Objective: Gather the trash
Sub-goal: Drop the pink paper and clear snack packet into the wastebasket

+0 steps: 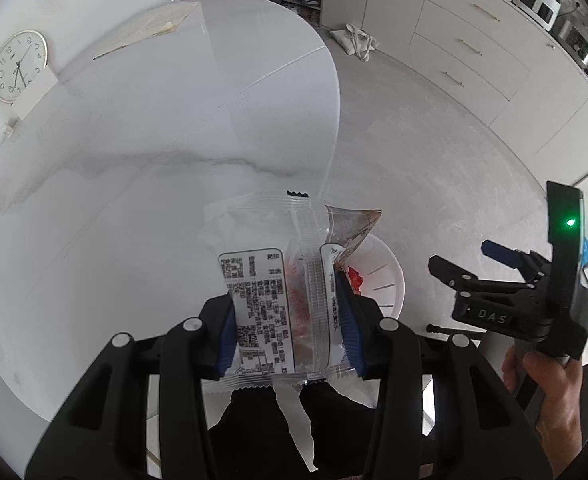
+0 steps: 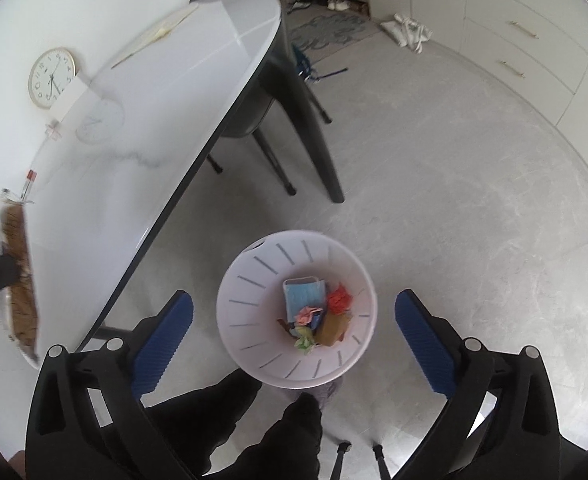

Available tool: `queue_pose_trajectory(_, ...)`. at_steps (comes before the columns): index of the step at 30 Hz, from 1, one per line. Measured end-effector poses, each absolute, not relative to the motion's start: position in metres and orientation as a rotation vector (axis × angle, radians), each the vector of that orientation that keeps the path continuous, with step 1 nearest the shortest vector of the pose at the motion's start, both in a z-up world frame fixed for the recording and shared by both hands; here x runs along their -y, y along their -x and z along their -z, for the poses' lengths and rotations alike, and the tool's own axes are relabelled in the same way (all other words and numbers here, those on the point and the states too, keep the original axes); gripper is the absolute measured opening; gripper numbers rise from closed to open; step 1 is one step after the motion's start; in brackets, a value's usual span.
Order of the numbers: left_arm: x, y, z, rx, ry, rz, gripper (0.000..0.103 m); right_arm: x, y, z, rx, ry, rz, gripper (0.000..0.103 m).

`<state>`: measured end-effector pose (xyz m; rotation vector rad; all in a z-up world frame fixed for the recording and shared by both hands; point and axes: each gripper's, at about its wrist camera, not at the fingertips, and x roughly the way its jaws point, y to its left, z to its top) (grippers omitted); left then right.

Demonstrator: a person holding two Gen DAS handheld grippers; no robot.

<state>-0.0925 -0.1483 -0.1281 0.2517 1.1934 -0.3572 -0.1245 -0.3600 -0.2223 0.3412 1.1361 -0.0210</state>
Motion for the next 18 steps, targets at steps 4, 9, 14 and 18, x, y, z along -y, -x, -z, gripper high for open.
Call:
queue_pose_trajectory(4, 0.165, 0.098, 0.138, -1.201, -0.298, 0.427, 0.042, 0.376, 0.141, 0.204, -1.107, -0.333, 0.068, 0.100)
queue_pose_trajectory(9, 0.186, 0.104, 0.157, -1.235, -0.358, 0.484, 0.042, 0.391, 0.154, 0.194, -1.080, -0.357, 0.112, 0.100)
queue_pose_trajectory(14, 0.194, 0.103, 0.163, -1.249, -0.382, 0.506, 0.042, 0.402, 0.159, 0.192, -1.076, -0.384, 0.139, 0.100)
queue_pose_trajectory(18, 0.196, 0.100, 0.165, -1.248, -0.393, 0.505, 0.042, 0.404, 0.159, 0.192, -1.077, -0.389, 0.140, 0.100)
